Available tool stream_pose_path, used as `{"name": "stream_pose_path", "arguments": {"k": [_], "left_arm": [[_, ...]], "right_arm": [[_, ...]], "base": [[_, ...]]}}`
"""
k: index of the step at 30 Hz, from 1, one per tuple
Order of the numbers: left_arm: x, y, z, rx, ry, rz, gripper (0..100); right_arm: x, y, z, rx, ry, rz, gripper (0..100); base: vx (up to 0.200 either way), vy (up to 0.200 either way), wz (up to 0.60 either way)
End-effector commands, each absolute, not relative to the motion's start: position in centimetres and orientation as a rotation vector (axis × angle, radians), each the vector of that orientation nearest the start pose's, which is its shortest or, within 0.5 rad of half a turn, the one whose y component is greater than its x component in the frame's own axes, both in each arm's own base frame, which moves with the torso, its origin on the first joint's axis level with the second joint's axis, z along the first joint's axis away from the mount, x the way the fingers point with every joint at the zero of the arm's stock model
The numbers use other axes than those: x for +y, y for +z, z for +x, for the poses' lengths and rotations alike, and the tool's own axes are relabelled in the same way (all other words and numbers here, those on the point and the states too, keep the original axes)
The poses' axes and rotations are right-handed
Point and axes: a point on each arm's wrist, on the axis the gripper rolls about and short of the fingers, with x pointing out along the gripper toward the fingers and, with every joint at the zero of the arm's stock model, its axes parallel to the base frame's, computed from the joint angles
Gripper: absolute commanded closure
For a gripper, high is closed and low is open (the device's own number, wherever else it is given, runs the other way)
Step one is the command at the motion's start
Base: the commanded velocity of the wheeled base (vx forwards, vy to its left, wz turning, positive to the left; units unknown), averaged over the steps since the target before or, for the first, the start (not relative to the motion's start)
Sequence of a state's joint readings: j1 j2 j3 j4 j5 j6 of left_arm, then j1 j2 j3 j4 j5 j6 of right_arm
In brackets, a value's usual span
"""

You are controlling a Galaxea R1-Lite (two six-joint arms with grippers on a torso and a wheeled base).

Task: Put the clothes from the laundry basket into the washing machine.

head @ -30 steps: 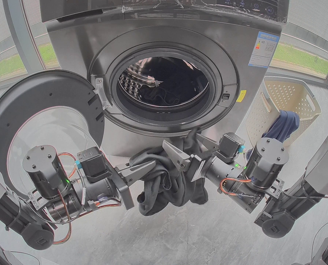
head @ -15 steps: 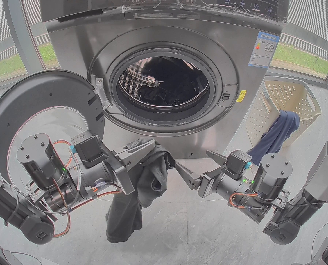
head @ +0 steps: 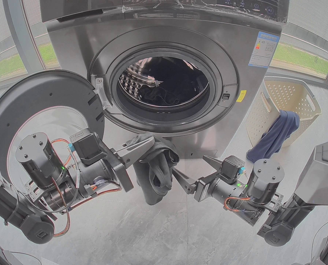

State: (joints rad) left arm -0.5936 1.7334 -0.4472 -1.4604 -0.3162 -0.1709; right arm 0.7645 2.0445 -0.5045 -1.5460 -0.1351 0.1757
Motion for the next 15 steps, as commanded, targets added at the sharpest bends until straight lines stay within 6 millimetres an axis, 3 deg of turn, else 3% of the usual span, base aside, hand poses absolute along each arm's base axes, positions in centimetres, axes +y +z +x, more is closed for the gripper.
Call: {"name": "stream_pose_path", "arguments": {"k": [1, 15], "left_arm": [[-15.7, 16.9, 22.0, -0.107, -0.922, -0.193, 100], [-16.0, 17.3, 22.6, -0.128, -0.916, -0.219, 100]], "right_arm": [[22.3, 8.7, 23.5, 0.069, 0.631, 0.161, 0], [24.5, 8.8, 21.9, 0.064, 0.719, 0.161, 0]], "base": [[0.0, 0.0, 0.0], [0.0, 0.0, 0.0]]}}
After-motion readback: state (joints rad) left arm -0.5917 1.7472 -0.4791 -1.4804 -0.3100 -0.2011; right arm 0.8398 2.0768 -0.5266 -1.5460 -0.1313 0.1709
